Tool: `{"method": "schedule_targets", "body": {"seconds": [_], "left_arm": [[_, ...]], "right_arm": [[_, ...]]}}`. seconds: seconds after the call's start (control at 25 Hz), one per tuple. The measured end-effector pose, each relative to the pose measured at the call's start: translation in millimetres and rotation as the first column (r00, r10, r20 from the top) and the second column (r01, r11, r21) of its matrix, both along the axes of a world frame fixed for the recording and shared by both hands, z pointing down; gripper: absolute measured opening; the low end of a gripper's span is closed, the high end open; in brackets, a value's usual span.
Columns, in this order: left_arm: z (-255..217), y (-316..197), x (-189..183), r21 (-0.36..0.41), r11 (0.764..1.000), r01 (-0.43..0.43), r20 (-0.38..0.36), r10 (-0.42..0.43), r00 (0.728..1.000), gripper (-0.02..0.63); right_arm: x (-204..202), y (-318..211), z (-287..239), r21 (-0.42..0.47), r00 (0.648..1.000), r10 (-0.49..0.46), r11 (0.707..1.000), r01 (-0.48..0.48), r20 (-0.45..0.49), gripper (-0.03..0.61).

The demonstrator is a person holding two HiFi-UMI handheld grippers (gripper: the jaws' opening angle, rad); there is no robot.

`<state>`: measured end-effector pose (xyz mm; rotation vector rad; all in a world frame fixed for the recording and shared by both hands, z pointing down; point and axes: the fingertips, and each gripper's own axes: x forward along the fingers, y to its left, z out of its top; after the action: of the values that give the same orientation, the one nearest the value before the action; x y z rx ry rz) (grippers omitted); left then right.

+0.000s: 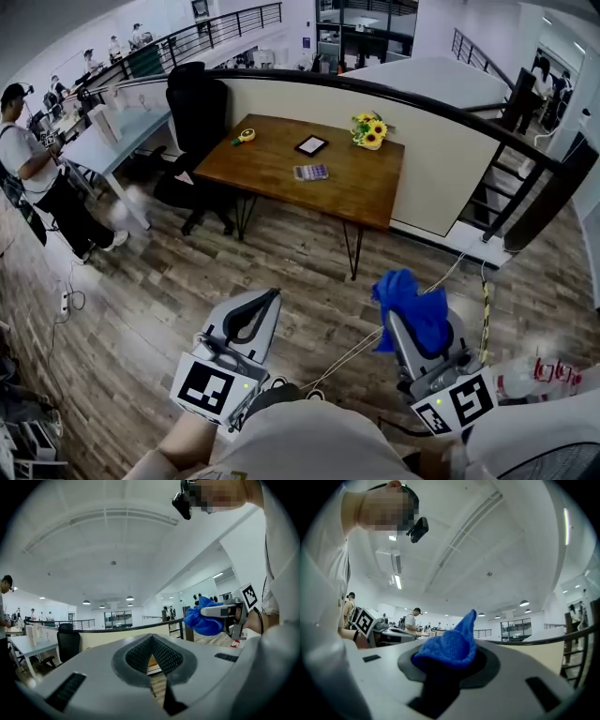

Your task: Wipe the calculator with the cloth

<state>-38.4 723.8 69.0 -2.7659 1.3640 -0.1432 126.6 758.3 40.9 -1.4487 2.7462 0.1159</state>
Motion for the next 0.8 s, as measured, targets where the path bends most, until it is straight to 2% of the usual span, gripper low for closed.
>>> {"method": "schedule_targets", "body": {"seconds": [0.08, 0.32, 0.36, 0.4, 0.44, 0.8], "left_arm": [[2, 4, 2, -0.013, 1.0, 0.001, -0.005, -0.001, 1.0, 0.002], [-4, 5, 0, 0.033, 0.999, 0.017, 0.021, -0.017, 1.0, 0.003], [-3, 3, 1, 0.036, 0.999, 0.011, 0.036, -0.012, 0.999, 0.044], [-3, 2, 3, 0.043, 0.999, -0.001, 0.053, -0.001, 0.999, 0.256], [-3, 1, 5, 0.053, 0.998, -0.013, 0.068, 0.009, 0.998, 0.393], [-3, -28, 1, 0.089, 0.996, -0.017, 0.069, 0.01, 0.998, 0.402]], "right_arm": [[0, 3, 0, 0.001, 1.0, -0.005, 1.0, 0.005, -0.004, 0.129], [3, 3, 5, -0.012, 1.0, -0.001, 1.0, 0.001, -0.016, 0.129], [2, 3, 6, -0.02, 1.0, -0.007, 1.0, 0.007, -0.012, 0.13], [1, 2, 7, -0.027, 1.0, -0.013, 1.0, 0.012, -0.006, 0.129], [1, 1, 8, -0.032, 1.0, -0.016, 0.999, 0.016, -0.002, 0.129], [-2, -32, 12, -0.043, 1.0, -0.002, 0.999, 0.002, 0.01, 0.13]]}}
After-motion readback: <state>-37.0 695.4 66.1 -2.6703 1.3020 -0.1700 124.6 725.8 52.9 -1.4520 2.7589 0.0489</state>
